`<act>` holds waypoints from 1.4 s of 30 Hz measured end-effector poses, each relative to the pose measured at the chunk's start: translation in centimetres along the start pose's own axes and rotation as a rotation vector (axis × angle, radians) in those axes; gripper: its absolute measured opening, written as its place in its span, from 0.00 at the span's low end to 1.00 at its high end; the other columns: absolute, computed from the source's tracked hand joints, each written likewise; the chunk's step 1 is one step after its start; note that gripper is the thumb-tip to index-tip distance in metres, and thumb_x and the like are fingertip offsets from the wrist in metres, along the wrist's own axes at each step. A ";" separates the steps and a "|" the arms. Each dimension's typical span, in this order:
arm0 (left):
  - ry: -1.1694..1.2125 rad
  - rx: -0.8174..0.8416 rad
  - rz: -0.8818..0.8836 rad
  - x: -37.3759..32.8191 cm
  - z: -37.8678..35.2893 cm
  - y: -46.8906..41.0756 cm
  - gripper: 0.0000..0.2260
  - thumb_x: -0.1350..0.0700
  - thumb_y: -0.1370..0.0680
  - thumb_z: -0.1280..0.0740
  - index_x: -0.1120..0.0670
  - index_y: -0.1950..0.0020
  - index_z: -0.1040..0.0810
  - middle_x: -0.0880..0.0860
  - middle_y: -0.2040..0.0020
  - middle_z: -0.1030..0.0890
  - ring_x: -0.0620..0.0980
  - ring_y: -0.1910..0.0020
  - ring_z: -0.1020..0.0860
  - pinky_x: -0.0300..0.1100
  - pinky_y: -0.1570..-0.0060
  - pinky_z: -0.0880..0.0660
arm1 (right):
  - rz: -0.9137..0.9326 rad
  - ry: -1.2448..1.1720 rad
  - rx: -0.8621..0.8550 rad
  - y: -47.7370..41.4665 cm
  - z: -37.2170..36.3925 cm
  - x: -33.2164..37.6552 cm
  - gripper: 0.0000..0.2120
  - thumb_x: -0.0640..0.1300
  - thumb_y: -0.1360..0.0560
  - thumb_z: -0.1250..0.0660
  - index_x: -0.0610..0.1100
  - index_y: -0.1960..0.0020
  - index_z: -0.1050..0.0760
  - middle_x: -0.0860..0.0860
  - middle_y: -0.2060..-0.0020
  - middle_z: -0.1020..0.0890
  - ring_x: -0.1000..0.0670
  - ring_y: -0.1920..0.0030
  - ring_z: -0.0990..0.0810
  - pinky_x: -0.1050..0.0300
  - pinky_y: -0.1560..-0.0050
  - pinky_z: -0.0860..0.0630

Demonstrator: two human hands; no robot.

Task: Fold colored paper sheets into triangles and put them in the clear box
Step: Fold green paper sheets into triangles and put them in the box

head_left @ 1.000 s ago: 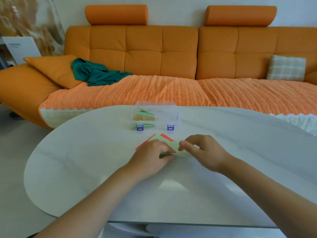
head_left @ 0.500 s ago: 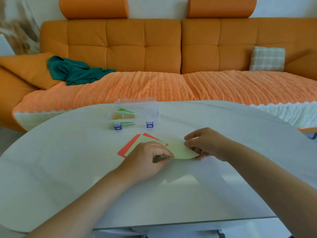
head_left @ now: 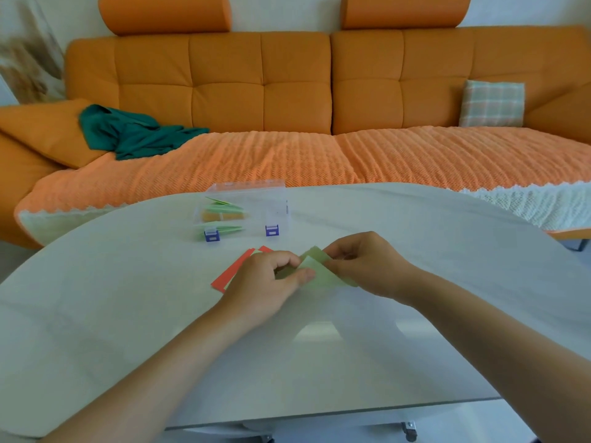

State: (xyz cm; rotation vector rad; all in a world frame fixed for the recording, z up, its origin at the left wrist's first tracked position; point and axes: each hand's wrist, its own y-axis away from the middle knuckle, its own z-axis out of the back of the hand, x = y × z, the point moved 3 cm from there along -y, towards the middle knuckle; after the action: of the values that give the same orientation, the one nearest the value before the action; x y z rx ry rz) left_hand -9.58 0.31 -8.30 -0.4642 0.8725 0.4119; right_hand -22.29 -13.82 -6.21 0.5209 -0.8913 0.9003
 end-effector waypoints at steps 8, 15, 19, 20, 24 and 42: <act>0.117 -0.121 0.101 0.1 -0.2 -0.1 0.08 0.48 0.25 0.27 0.44 0.51 0.25 0.43 0.60 0.16 0.42 0.64 0.23 0.39 0.61 0.28 | -0.003 0.053 -0.002 -0.2 0.0 -0.3 0.03 0.48 0.28 0.24 0.50 0.59 0.14 0.51 0.63 0.14 0.55 0.65 0.21 0.57 0.61 0.23; -0.142 0.143 0.115 1.3 1.1 0.2 0.15 0.44 0.17 0.44 0.45 0.33 0.26 0.39 0.40 0.22 0.37 0.41 0.25 0.29 0.44 0.31 | -0.033 0.074 -0.080 -0.7 0.4 -1.4 0.05 0.47 0.25 0.26 0.48 0.60 0.16 0.49 0.65 0.16 0.57 0.69 0.25 0.67 0.69 0.29; -0.339 0.201 0.065 2.1 2.1 0.2 0.20 0.39 0.19 0.42 0.46 0.31 0.27 0.41 0.36 0.24 0.41 0.34 0.29 0.39 0.35 0.33 | -0.035 0.095 -0.076 -0.7 0.3 -1.4 0.06 0.48 0.24 0.27 0.49 0.60 0.16 0.50 0.65 0.16 0.57 0.68 0.25 0.64 0.66 0.27; -0.333 0.174 0.060 1.9 2.3 0.3 0.22 0.38 0.21 0.40 0.45 0.30 0.28 0.40 0.35 0.25 0.39 0.34 0.30 0.37 0.35 0.35 | -0.031 0.089 -0.066 -0.6 0.1 -1.3 0.06 0.48 0.24 0.28 0.49 0.60 0.16 0.49 0.64 0.16 0.56 0.67 0.24 0.63 0.65 0.27; -0.100 0.068 0.025 0.6 1.8 0.4 0.25 0.46 0.27 0.24 0.42 0.32 0.28 0.37 0.43 0.21 0.26 0.43 0.28 0.20 0.47 0.37 | -0.014 0.012 -0.014 -0.6 -0.5 -0.6 0.07 0.46 0.24 0.28 0.47 0.59 0.16 0.50 0.68 0.18 0.56 0.68 0.26 0.61 0.65 0.28; 0.050 -0.040 0.065 0.6 0.2 0.0 0.04 0.49 0.22 0.29 0.46 0.51 0.17 0.45 0.59 0.15 0.49 0.58 0.17 0.53 0.52 0.21 | 0.034 0.014 -0.012 -0.3 -1.9 -0.1 0.08 0.49 0.22 0.30 0.49 0.57 0.15 0.47 0.62 0.15 0.54 0.67 0.26 0.58 0.64 0.28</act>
State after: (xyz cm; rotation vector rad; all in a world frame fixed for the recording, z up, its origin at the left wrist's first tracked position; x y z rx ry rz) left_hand -9.12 0.46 -8.66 -0.4860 0.9303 0.4797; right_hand -21.21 -12.66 -7.33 0.4906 -0.8947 0.9279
